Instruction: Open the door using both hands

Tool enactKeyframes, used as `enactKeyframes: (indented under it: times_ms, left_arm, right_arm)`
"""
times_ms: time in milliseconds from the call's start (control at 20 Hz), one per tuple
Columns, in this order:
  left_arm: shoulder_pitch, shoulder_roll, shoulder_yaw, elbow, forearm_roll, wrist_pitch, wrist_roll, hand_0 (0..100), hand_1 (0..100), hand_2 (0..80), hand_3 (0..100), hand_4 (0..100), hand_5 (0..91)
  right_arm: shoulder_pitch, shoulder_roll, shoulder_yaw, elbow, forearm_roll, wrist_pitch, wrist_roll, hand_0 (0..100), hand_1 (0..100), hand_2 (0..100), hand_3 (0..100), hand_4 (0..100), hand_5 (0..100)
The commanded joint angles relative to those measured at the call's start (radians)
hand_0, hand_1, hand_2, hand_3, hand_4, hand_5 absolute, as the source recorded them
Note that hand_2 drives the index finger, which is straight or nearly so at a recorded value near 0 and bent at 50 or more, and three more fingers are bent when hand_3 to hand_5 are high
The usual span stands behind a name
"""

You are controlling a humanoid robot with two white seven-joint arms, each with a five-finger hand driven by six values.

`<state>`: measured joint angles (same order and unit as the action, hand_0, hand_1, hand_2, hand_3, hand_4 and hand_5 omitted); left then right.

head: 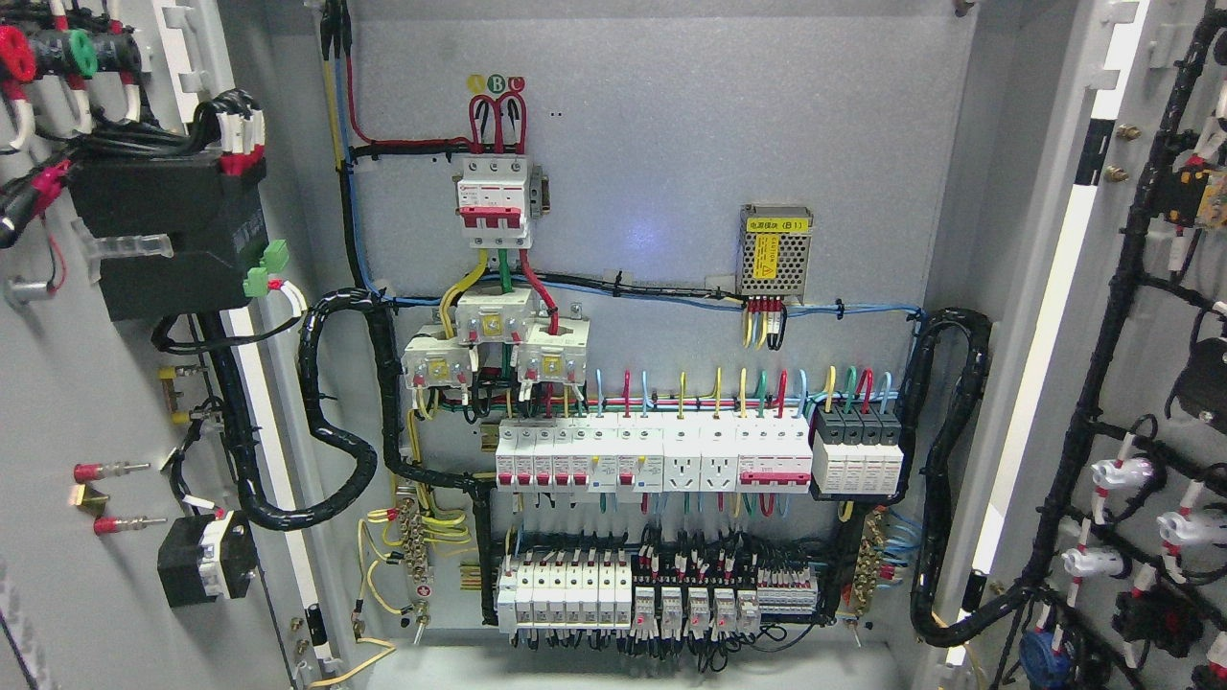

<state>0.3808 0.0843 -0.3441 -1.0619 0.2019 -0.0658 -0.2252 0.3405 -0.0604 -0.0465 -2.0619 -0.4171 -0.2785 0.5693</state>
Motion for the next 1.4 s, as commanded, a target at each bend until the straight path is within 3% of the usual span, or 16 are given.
enactKeyframes:
  times_ms: [0, 300, 451, 801, 1052, 1352]
  left_arm:
    - [0.065, 0.086, 0.005, -0.519, -0.002, 0.007, 0.012, 0, 0, 0.0, 0, 0, 0.0]
    - [0.09, 0.109, 0.01, -0.688, -0.004, 0.003, 0.012, 0, 0, 0.0, 0, 0, 0.0]
    - [0.092, 0.118, 0.008, -0.76, -0.002, 0.003, 0.012, 0, 0, 0.0, 0, 0, 0.0]
    - [0.058, 0.141, 0.008, -0.856, -0.007, 0.0, 0.012, 0, 0, 0.0, 0, 0, 0.0]
    - [-0.019, 0.155, 0.008, -0.908, -0.004, -0.002, 0.01, 0, 0, 0.0, 0, 0, 0.0]
    - [-0.074, 0.167, 0.01, -0.957, -0.004, -0.05, 0.01, 0, 0, 0.0, 0, 0, 0.0]
  right_arm:
    - [-0.002, 0.005, -0.144, -0.007, -0.087, -0.004, -0.002, 0, 0, 0, 0, 0, 0]
    - [0.0, -0.007, -0.182, -0.017, -0.158, -0.013, -0.02, 0, 0, 0, 0, 0, 0]
    - [-0.002, -0.042, -0.188, -0.017, -0.16, -0.036, -0.02, 0, 0, 0, 0, 0, 0]
    - [0.006, -0.076, -0.208, -0.017, -0.163, -0.131, -0.02, 0, 0, 0, 0, 0, 0]
    - [0.006, -0.143, -0.208, -0.012, -0.183, -0.134, -0.019, 0, 0, 0, 0, 0, 0]
    - [-0.006, -0.196, -0.239, -0.01, -0.227, -0.148, -0.019, 0, 0, 0, 0, 0, 0]
